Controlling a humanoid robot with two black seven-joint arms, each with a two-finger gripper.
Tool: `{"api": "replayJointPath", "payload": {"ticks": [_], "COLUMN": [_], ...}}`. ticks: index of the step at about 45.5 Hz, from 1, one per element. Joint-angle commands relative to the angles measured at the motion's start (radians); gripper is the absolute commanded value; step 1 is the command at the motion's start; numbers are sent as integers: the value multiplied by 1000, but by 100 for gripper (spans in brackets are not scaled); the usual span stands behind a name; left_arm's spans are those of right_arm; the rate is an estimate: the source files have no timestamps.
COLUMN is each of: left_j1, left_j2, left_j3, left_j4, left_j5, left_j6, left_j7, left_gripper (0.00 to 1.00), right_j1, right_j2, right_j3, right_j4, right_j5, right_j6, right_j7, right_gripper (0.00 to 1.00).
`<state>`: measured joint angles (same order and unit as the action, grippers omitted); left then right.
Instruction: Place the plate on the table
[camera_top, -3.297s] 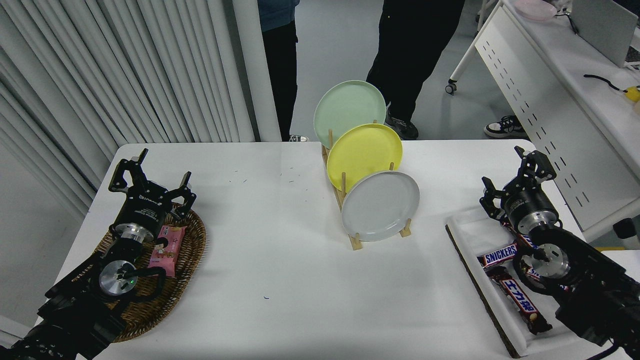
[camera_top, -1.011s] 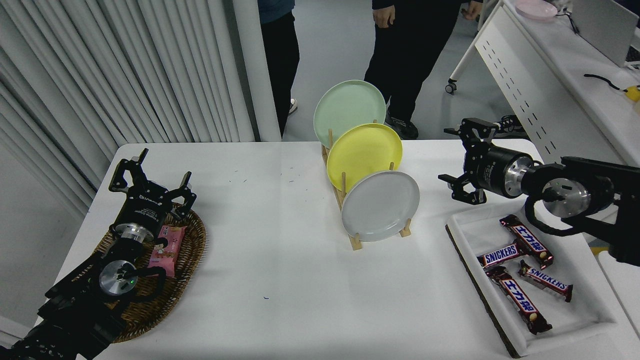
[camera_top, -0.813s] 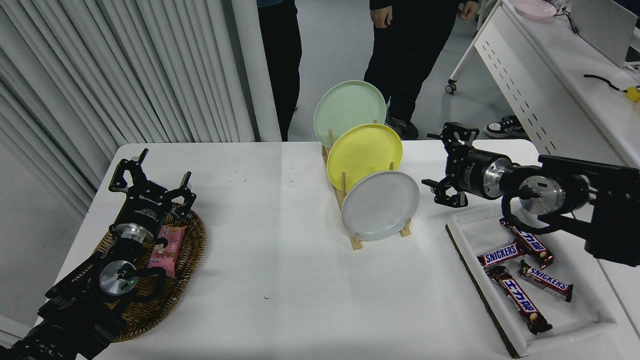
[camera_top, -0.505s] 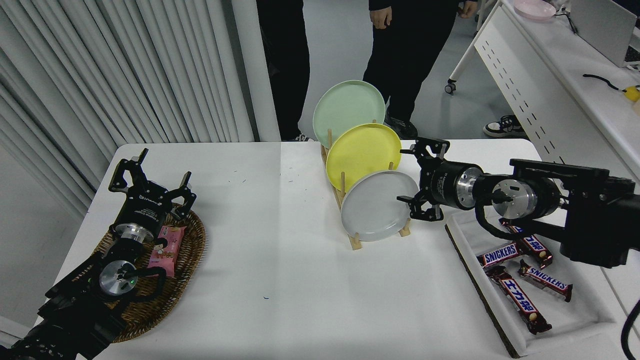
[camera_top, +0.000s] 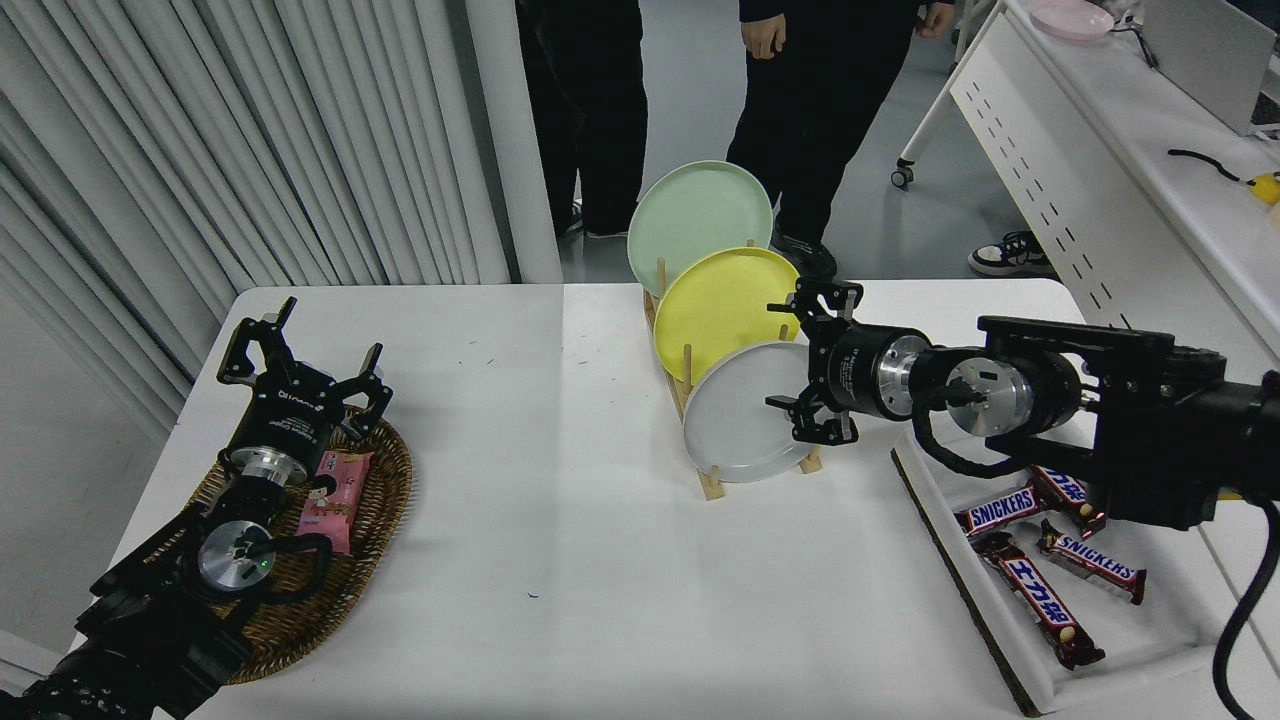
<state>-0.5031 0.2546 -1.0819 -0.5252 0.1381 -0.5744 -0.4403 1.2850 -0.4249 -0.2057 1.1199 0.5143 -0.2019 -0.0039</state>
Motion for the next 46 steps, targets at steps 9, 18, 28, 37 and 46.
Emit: {"api": "replayJointPath", "payload": {"ticks": [9,18,28,37,46], "left_j1": [0,0,0,0,0], "left_j2": [0,0,0,0,0], "left_j3": [0,-1,-1,0,0], "left_j4": [1,1,1,1,1], "left_j5": [0,0,0,0,0], "left_j6": [-1,-1,-1,1,-1], "left_j7": [0,0,0,0,0], "left_gripper": [100,100,100,100,100], "right_j1": [-12,-49,-50,-52,-62], "right_j2": [27,40,41,51,70], "right_j3": [25,91,104,111,111], "right_j4": [-38,-77,-77,-77,-86], "right_j5": [3,1,6,6,6], "right_j6": [-53,-73,-77,-76,-76], "right_j7": [-1,-1,-1,-1,-1], "right_gripper": [99,94,76,75,75]}}
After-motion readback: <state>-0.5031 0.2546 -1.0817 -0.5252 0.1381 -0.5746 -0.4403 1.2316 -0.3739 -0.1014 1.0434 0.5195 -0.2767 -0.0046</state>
